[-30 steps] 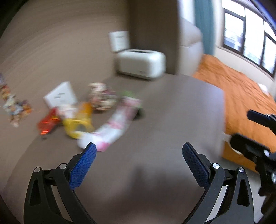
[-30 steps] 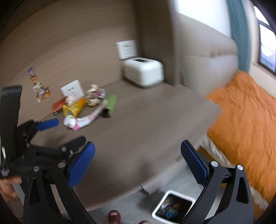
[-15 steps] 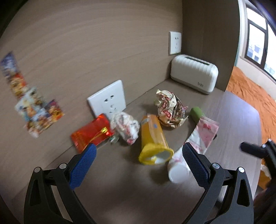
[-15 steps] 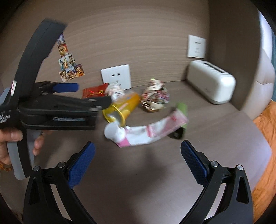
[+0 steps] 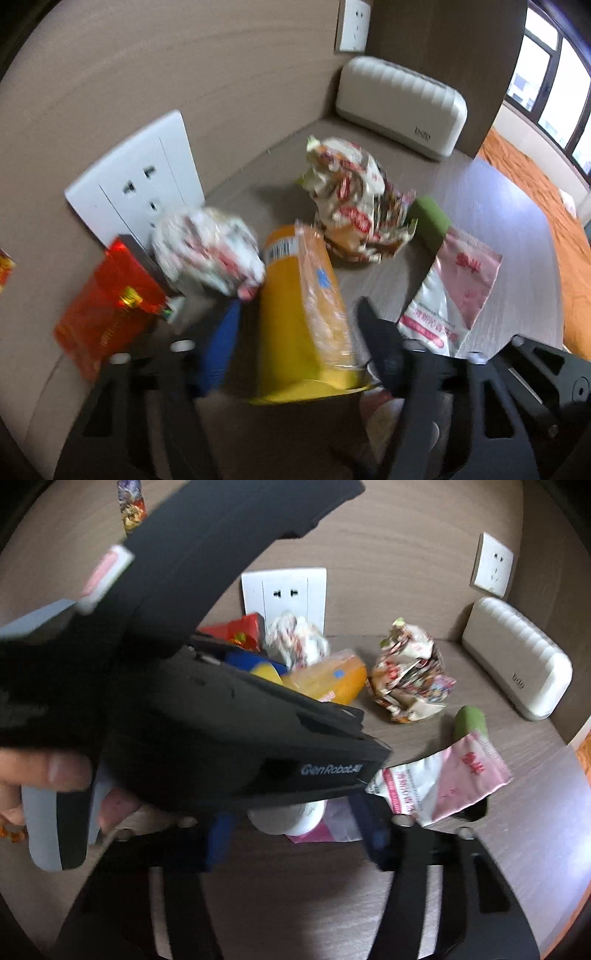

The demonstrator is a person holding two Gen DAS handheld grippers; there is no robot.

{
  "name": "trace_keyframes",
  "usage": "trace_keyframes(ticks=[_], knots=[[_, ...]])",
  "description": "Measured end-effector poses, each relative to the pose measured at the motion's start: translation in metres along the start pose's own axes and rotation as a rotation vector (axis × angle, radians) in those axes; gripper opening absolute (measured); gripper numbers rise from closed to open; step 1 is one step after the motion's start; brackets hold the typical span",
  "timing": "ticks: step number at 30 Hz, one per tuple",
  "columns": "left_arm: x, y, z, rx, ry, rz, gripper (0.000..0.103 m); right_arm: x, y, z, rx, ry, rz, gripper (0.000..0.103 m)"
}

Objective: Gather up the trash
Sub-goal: 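Grasp the yellow cup with the left tool while the right grasps the white cup, then carry the yellow cup and white cup over the trash bin with both tools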

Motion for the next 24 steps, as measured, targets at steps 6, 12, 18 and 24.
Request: trace_keyframes(ticks=[6,12,18,24], knots=[[-0.01,-0.002,0.008,-0.011,0.018,-0.002,0.045,-0.006,-0.002,0.0,-0.02,0.022,-0.002,0.039],[-0.036,-0.016,0.017,-0.05,0.043,-0.012,0.044,-0.041,-0.004,0.007,0.012,0.056,0.02,0.032],[-0.061,-0.019,0.035,-0.074,0.043,0.003,0.044,-0.093,-0.003,0.014,0.12,0.126,0.0,0.032],[-0.093,0.003,0.057,-0.055,0.052,0.043,0.044,-0.138,0.015,0.018,0.212,0.187,0.019,0.031]])
Point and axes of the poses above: each gripper's, at about its wrist camera, not at the fingertips, and x roughly the way its jaws point, y to its right, z to its underside, the point moved 6 cm from there along x, roughly the way its jaws point, and after that the axes turned 10 degrees about -z, right-handed, at the moved point
